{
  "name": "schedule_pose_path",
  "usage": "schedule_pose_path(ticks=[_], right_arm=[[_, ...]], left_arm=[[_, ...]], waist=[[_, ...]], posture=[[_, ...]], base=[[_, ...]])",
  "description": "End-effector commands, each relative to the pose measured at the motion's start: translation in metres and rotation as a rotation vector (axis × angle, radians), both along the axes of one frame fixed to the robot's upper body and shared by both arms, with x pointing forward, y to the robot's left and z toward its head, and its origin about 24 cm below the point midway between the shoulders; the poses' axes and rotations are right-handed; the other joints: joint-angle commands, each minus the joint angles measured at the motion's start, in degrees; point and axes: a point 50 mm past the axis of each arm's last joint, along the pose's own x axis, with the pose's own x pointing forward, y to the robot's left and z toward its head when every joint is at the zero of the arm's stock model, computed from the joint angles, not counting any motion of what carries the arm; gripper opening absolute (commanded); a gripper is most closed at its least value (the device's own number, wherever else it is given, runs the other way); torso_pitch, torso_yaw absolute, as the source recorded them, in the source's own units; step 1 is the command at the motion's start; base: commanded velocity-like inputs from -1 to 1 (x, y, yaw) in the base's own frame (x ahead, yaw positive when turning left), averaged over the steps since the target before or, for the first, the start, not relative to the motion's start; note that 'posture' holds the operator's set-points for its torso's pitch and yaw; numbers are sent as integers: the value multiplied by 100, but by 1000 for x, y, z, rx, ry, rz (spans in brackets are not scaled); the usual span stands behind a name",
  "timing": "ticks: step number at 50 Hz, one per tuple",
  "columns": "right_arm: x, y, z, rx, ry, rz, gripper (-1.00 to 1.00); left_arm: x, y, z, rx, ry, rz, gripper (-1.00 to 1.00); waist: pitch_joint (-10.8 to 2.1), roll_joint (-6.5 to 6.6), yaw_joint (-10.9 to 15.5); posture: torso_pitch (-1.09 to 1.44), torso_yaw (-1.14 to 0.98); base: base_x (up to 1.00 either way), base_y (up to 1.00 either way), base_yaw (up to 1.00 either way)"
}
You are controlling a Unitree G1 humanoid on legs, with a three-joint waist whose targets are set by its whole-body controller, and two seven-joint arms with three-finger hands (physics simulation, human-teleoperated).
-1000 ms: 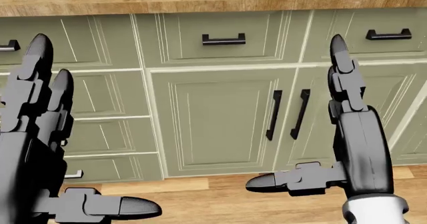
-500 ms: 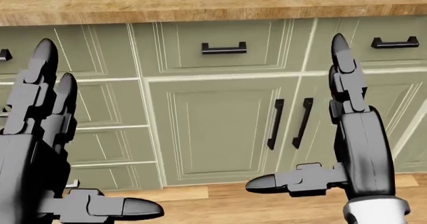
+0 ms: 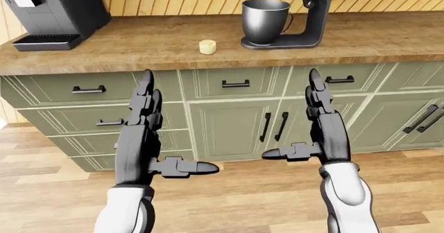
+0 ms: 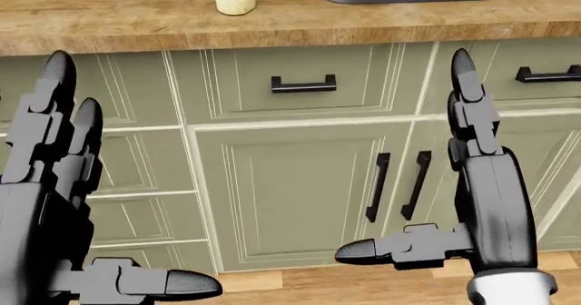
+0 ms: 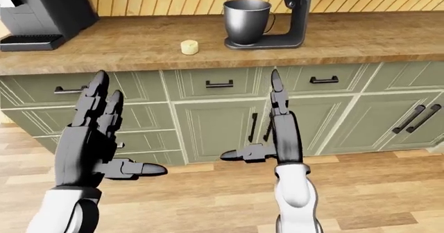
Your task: Place the cheese in the stand mixer bowl.
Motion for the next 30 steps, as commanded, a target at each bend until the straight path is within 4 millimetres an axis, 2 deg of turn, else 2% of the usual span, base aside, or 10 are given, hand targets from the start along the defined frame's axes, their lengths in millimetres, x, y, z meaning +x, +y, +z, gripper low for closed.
schedule_pose_path(ticks=[1,2,3,10,15,16,24,28,29,30], right_arm=[[-2,-1,10,-9,-62,-7,100],[-2,-1,11,-9,-62,-7,100],[-3,-1,11,-9,-62,-7,100],[-4,-1,11,-9,-63,-7,100],[-3,-1,11,-7,-65,-8,100],[-3,-2,11,-7,-64,-8,100],[-3,-1,11,-7,-65,-8,100],[-3,-1,11,-8,-65,-8,100],[-3,-1,11,-7,-64,-8,100],[-3,-1,11,-7,-65,-8,100]], left_arm=[[-3,-2,9,-3,-59,-15,100],[-3,-3,10,-3,-61,-16,100],[-4,-3,11,-2,-63,-16,100],[-4,-2,11,-2,-64,-15,100],[-5,-3,12,-1,-67,-17,100],[-6,-3,12,-1,-67,-17,100],[-5,-3,12,-1,-67,-17,100],[-5,-3,12,-1,-67,-18,100],[-5,-3,12,0,-67,-18,100],[-5,-3,12,-1,-67,-18,100]], waist=[[-82,-91,-17],[-160,-316,-36],[-85,-36,-118],[4,111,-138],[-139,757,-170],[-64,494,-89],[-30,264,-30],[-148,-287,-27],[-93,-45,-103],[-73,-128,-79]], posture=[[0,0],[0,0],[0,0],[0,0],[0,0],[0,0],[0,0],[0,0],[0,0],[0,0]], base=[[20,0,0],[19,0,0],[20,0,0],[19,0,0],[20,0,0],[20,0,0],[19,0,0],[19,0,0],[19,0,0],[20,0,0]])
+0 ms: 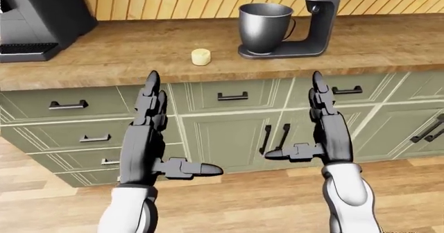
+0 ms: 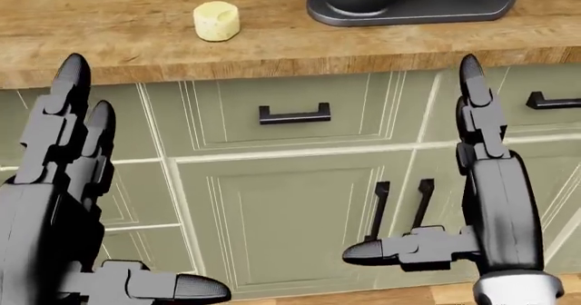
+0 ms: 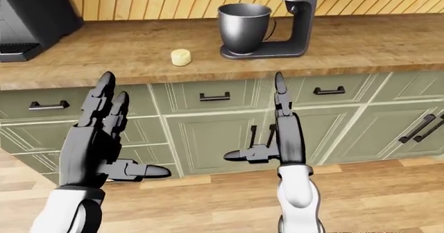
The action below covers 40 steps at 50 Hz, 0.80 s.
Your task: Place the cheese in the stand mixer bowl.
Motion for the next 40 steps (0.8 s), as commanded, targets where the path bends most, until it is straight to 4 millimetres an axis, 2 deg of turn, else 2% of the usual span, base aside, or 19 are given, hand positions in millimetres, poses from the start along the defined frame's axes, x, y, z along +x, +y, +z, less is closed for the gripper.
schedule_pose_path(ticks=[1,8,10,11,12,13,14,20,22,24,25,26,27,33,35,37,38,39,40], right_arm=[[-3,4,15,-3,-83,19,100],[-4,5,16,-3,-85,20,100],[-3,5,17,-4,-86,21,100],[-3,5,17,-5,-86,22,100],[-2,5,17,-5,-86,22,100],[-2,5,18,-5,-86,23,100],[-2,5,18,-6,-86,24,100],[-2,5,19,-6,-87,24,100],[-2,4,20,-6,-88,23,100],[-2,5,21,-7,-88,23,100],[-2,4,21,-7,-89,23,100],[-2,4,21,-6,-89,22,100],[-2,4,21,-6,-88,22,100],[-3,2,20,-3,-89,16,100],[-4,2,20,-1,-90,14,100],[-4,2,20,-1,-90,12,100],[-5,1,19,0,-90,12,100],[-5,1,19,1,-91,11,100],[-5,1,19,1,-91,11,100]], left_arm=[[-5,2,13,3,-83,11,100],[-5,2,13,4,-84,11,100],[-5,2,14,5,-85,12,100],[-5,3,15,5,-86,12,100],[-5,3,15,6,-86,12,100],[-5,3,15,6,-86,12,100],[-5,3,15,7,-87,12,100],[-5,3,18,11,-90,12,100],[-4,3,19,11,-91,11,100],[-5,2,20,13,-93,10,100],[-5,2,20,13,-93,9,100],[-5,2,20,12,-93,9,100],[-5,2,20,13,-93,9,100],[-6,1,21,14,-94,7,100],[-6,1,21,13,-94,7,100],[-6,1,20,14,-93,8,100],[-6,1,20,14,-93,8,100],[-6,1,20,14,-94,8,100],[-6,1,20,14,-93,9,100]], waist=[[-69,-76,15],[8,313,-36],[-59,582,-58],[-156,803,-42],[-97,545,35],[-66,628,9],[-69,607,47],[-57,309,92],[-75,118,108],[-179,-257,91],[-112,5,16],[-90,-86,47],[-72,-78,9],[3,224,-20],[-17,422,-47],[-159,803,-40],[-89,540,38],[-55,626,10],[-62,603,49]], posture=[[0,0],[0,0],[0,0],[0,0],[0,0],[0,0],[0,0],[0,0],[0,0],[0,0],[0,0],[0,0],[0,0],[0,0],[0,0],[0,0],[0,0],[0,0],[0,0]], base=[[19,0,0],[19,0,0],[19,0,0],[19,0,0],[20,0,0],[19,0,0],[20,0,0],[19,0,0],[19,0,0],[19,0,0],[19,0,0],[20,0,0],[19,0,0],[19,0,0],[19,0,0],[19,0,0],[20,0,0],[20,0,0],[20,0,0]])
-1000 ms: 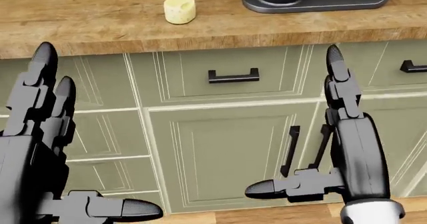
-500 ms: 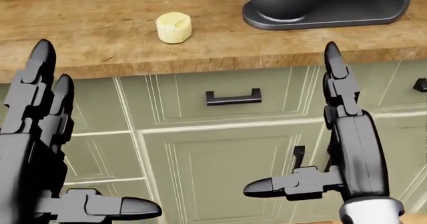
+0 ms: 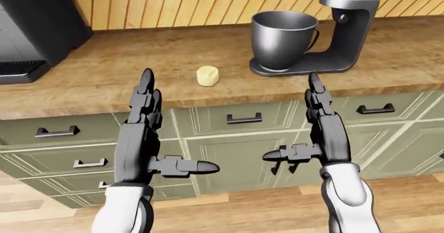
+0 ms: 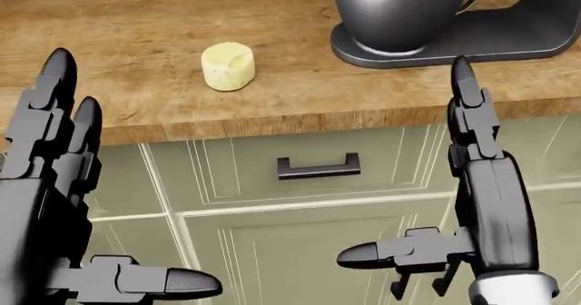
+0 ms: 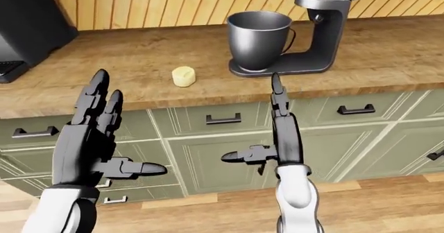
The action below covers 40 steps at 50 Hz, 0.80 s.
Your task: Place the cheese in the stand mixer bowl.
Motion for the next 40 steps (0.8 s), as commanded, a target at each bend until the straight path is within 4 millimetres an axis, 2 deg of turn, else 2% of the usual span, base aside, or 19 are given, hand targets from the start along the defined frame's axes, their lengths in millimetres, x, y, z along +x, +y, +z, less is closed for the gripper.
schedule_pose_path(ticks=[1,4,6,8,10,12,16,24,32,33,34,35,38,40], right_arm=[[-5,-3,18,-12,-107,-17,100],[-6,-4,16,-2,-107,-26,100],[-6,-8,15,2,-102,-52,100],[-8,-11,14,8,-103,-67,100],[-8,-10,14,9,-102,-68,100],[-8,-10,14,10,-100,-65,100],[-8,-10,13,11,-103,-67,100],[-13,-14,15,7,-112,-81,100],[-14,-14,14,4,-115,-85,100],[-14,-14,14,5,-115,-85,100],[-14,-14,14,4,-115,-85,100],[-14,-14,14,4,-114,-85,100],[-15,-14,15,3,-116,-85,100],[-15,-13,14,2,-115,-83,100]], left_arm=[[-5,-4,14,-4,-96,-24,100],[-6,-3,14,-7,-97,-23,100],[-6,-3,14,-7,-96,-24,100],[-6,-4,13,-6,-96,-23,100],[-6,-4,13,-6,-96,-23,100],[-6,-4,13,-7,-96,-23,100],[-6,-4,13,-7,-95,-24,100],[-8,-4,13,-7,-97,-23,100],[-7,-4,13,-7,-97,-23,100],[-7,-4,13,-7,-97,-22,100],[-8,-4,13,-7,-97,-23,100],[-8,-4,13,-7,-97,-23,100],[-8,-4,13,-6,-97,-23,100],[-8,-4,14,-6,-98,-23,100]], waist=[[-89,1,-20],[-111,-152,-36],[-62,-301,6],[-106,-583,45],[-108,-500,70],[-195,-473,65],[-238,-408,32],[-265,-391,-5],[-204,-394,-25],[-288,-348,-27],[-181,-337,-40],[-135,-336,-43],[-92,-380,-45],[-40,-456,-39]], posture=[[0,0],[0,0],[0,0],[0,0],[0,0],[0,0],[0,0],[0,0],[0,0],[0,0],[0,0],[0,0],[0,0],[0,0]], base=[[15,0,0],[3,0,0],[0,0,0],[0,0,0],[0,0,0],[0,0,0],[0,0,0],[0,0,0],[2,0,0],[5,0,0],[6,0,0],[5,0,0],[8,0,0],[15,0,0]])
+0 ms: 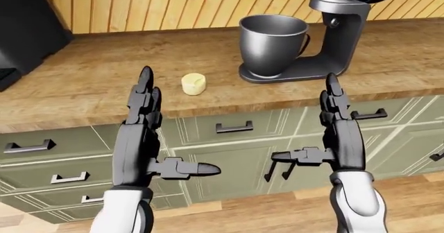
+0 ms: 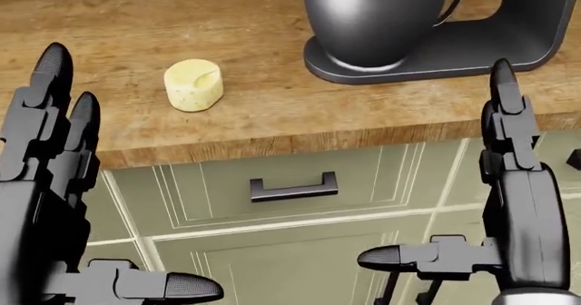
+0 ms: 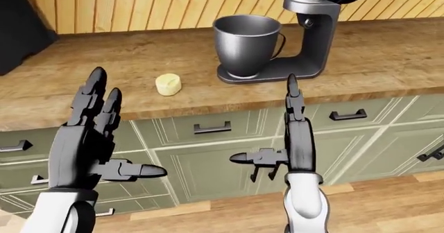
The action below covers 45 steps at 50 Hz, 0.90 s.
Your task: Place the cheese in the stand mixer bowl.
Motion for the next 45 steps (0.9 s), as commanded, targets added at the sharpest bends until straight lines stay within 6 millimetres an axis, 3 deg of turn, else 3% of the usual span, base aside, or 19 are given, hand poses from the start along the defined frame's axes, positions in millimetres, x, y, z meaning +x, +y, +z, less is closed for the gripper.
schedule_pose_path(ticks=[1,4,8,10,12,13,16,21,24,26,27,28,31,35,37,38,39,41,45], right_arm=[[-3,0,13,-15,-76,-3,100],[-3,0,13,-16,-75,-3,100],[-3,0,13,-15,-75,-2,100],[-2,-1,13,-15,-75,-3,100],[-2,-1,12,-15,-74,-3,100],[-2,-1,12,-15,-74,-3,100],[-2,0,12,-16,-73,-1,100],[-2,0,12,-14,-73,-2,100],[-2,0,12,-13,-72,-2,100],[-2,0,12,-13,-73,-2,100],[-3,0,12,-12,-72,-2,100],[-3,-1,12,-12,-73,-2,100],[-3,-1,12,-12,-72,-2,100],[-3,-1,12,-11,-74,-2,100],[-3,-1,12,-11,-73,-2,100],[-3,-1,12,-11,-74,-3,100],[-3,-1,12,-11,-74,-3,100],[-3,-1,12,-11,-74,-3,100],[-3,-1,11,-11,-73,-2,100]], left_arm=[[-4,-2,9,-3,-66,-15,100],[-4,-2,9,-3,-67,-15,100],[-4,-2,10,-4,-67,-15,100],[-3,-3,9,-3,-66,-15,100],[-3,-3,10,-3,-67,-16,100],[-4,-3,10,-3,-67,-16,100],[-4,-2,10,-3,-67,-15,100],[-3,-2,10,-3,-66,-15,100],[-4,-3,9,-3,-67,-15,100],[-3,-2,10,-3,-67,-15,100],[-3,-3,9,-2,-66,-16,100],[-4,-2,10,-3,-67,-15,100],[-4,-3,10,-4,-66,-16,100],[-4,-3,10,-3,-67,-15,100],[-4,-3,10,-3,-68,-15,100],[-4,-2,10,-3,-68,-14,100],[-4,-2,10,-3,-68,-14,100],[-4,-2,11,-4,-70,-14,100],[-5,-2,11,-4,-71,-15,100]], waist=[[-15,-30,-8],[-33,31,-61],[45,124,-73],[70,286,-59],[16,573,-50],[25,465,7],[20,483,3],[-14,276,23],[-50,20,68],[-158,-337,62],[-65,-78,-26],[-27,-194,13],[-18,-50,-45],[68,239,-73],[-24,533,-84],[-71,537,-52],[-47,475,4],[-20,495,34],[-52,338,66]], posture=[[0,0],[0,0],[0,0],[0,0],[0,0],[0,0],[0,0],[0,0],[0,0],[0,0],[0,0],[0,0],[0,0],[0,0],[0,0],[0,0],[0,0],[0,0],[0,0]], base=[[19,0,0],[21,0,0],[24,0,0],[24,0,0],[24,0,0],[25,0,0],[25,0,0],[25,0,0],[24,0,0],[24,0,0],[24,0,0],[25,-9,0],[25,-11,0],[25,-12,0],[25,-13,0],[24,-12,0],[24,-12,0],[24,-13,0],[24,-15,0]])
